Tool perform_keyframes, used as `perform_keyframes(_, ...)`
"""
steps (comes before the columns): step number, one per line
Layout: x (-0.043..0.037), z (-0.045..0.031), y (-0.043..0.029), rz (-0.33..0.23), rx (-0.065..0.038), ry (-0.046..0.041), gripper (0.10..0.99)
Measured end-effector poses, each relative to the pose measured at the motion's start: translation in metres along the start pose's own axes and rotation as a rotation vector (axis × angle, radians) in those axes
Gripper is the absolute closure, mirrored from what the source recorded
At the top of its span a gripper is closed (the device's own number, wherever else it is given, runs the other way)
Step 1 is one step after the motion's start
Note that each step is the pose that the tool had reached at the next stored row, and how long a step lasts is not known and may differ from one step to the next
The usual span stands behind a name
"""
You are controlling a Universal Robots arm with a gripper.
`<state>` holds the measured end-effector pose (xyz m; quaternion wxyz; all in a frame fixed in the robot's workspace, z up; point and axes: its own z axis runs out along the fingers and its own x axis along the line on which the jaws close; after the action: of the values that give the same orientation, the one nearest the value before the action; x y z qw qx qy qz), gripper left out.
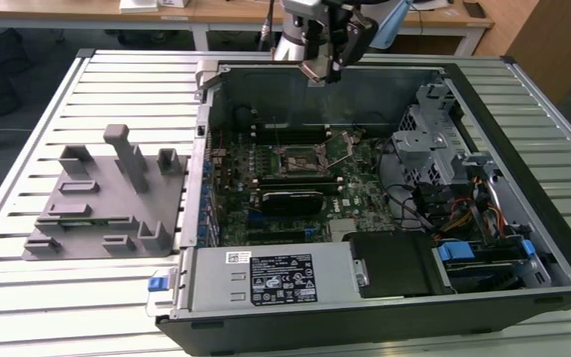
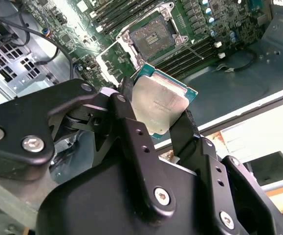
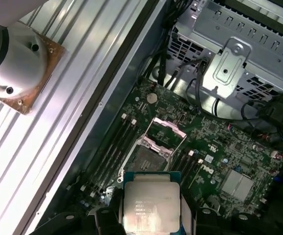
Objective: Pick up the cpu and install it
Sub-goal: 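Place the cpu into insertion slot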
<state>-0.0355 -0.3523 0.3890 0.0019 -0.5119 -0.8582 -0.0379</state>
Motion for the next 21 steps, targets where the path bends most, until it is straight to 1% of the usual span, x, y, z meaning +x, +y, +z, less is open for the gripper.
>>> perform_keyframes(15,-0.0001,0.0015,-0.0001,0.135,-0.006,-0.0086,0.541)
perform_keyframes(21,0.0004,0.0038,0.0,0.208,-0.01,-0.014,0.541)
